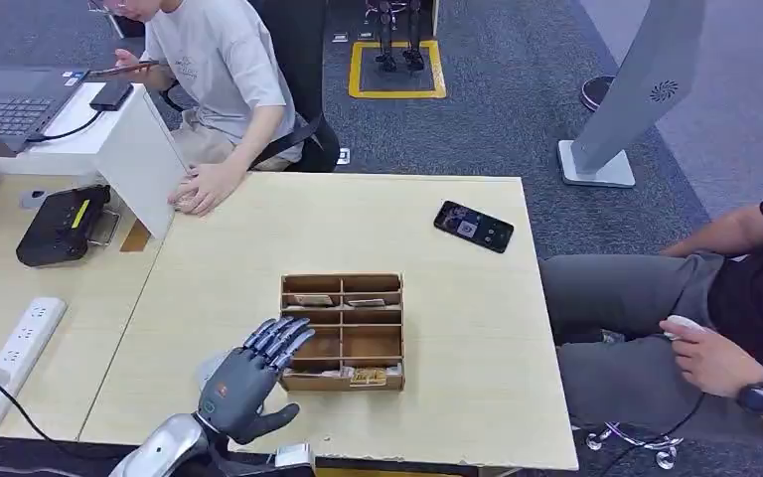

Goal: Pass the card to the sensor for recognition and then transmit it.

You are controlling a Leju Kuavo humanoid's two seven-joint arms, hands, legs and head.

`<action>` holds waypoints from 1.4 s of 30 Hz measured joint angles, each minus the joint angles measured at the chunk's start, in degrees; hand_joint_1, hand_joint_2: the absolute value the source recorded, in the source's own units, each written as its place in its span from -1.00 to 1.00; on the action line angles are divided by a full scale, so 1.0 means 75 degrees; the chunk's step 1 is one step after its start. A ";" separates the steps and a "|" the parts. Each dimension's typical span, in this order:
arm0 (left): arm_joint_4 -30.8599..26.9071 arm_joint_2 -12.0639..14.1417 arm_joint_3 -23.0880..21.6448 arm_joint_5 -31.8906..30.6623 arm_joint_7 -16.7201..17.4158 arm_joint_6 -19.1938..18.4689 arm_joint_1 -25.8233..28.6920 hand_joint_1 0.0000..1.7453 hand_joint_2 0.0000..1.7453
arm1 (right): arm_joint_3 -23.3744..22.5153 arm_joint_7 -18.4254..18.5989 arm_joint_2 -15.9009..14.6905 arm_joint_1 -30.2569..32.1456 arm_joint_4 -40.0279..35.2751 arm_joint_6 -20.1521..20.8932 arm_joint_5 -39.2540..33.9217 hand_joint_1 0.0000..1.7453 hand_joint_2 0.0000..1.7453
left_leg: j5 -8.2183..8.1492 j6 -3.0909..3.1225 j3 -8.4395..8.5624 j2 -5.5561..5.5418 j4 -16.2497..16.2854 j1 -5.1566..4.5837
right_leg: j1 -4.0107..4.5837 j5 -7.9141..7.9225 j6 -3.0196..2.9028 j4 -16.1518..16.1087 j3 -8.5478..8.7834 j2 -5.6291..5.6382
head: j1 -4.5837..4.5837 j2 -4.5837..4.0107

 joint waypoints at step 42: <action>0.0696 -0.0163 -0.0029 -0.0064 0.0020 0.0219 -0.0082 1.00 1.00 | 0.0256 0.0082 0.0000 -0.0053 0.0000 0.0032 -0.0137 -1.00 1.00 | 0.0000 0.0000 0.0001 0.0000 0.0000 0.0000 | 0.0000 0.0000 0.0000 0.0000 0.0001 0.0000 | 0.0000 0.0000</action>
